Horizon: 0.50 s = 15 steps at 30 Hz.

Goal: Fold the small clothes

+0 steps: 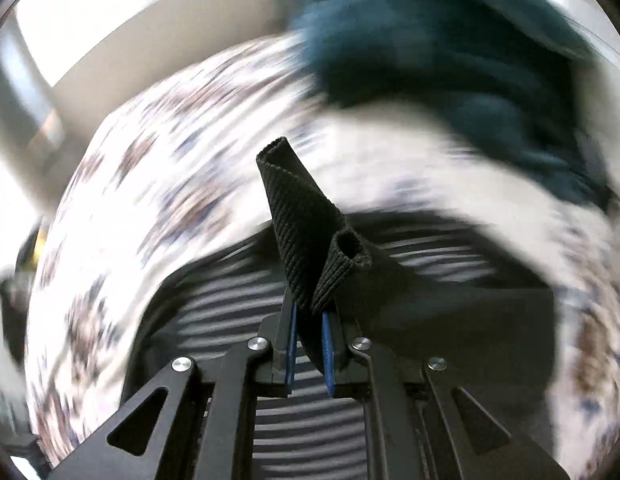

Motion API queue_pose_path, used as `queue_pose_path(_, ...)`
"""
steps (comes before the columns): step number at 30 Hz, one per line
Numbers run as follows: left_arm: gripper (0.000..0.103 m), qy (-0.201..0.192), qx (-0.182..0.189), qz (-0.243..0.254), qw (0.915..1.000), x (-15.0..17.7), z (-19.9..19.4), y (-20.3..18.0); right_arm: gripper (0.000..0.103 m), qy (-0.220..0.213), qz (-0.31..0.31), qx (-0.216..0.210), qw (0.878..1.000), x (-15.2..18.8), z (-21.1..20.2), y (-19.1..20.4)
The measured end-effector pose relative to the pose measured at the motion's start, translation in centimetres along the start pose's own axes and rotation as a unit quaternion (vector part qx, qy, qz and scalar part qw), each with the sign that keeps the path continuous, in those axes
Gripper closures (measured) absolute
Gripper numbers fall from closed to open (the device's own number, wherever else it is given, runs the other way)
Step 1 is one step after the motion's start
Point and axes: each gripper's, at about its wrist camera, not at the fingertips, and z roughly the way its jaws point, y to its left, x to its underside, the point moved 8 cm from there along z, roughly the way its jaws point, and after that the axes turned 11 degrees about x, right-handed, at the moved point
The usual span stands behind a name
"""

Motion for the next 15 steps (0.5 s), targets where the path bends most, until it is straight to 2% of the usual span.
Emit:
queue_pose_path(3, 0.000, 0.012, -0.001, -0.027, 0.9996, 0.1, 1.4, 2.4, 0.092, 0.021, -0.107, -0.004, 0.994, 4.4, 3.4, 11.5)
queue_pose_path(4, 0.000, 0.016, -0.001, -0.033, 0.9993, 0.2, 1.9, 3.1, 0.092, 0.027, -0.131, -0.005, 0.991, 5.8, 3.9, 14.1)
queue_pose_path(7, 0.000, 0.018, 0.000, -0.038, 0.9991, 0.1, 2.6, 4.2, 0.092, 0.045, -0.187, 0.000, 0.981, 10.4, 5.6, 18.4)
queue_pose_path(11, 0.000, 0.022, 0.006, -0.037, 0.9991, 0.2, 2.9, 4.7, 0.090, 0.086, -0.219, 0.002, 0.972, 14.2, 7.2, 19.5)
queue_pose_path(13, 0.000, 0.020, 0.014, -0.042, 0.9988, 0.7, 2.2, 5.5, 0.080, 0.105, -0.217, -0.026, 0.970, 14.0, 6.4, 18.5)
queue_pose_path(14, 0.000, 0.018, 0.018, -0.048, 0.9985, 1.1, 1.7, 5.9, 0.063, 0.118, -0.203, -0.053, 0.971, 13.8, 5.6, 17.5)
queue_pose_path(15, 0.000, 0.017, 0.023, -0.054, 0.9981, 1.7, 1.2, 6.5, 0.038, 0.127, -0.191, -0.064, 0.971, 13.2, 5.0, 16.4)
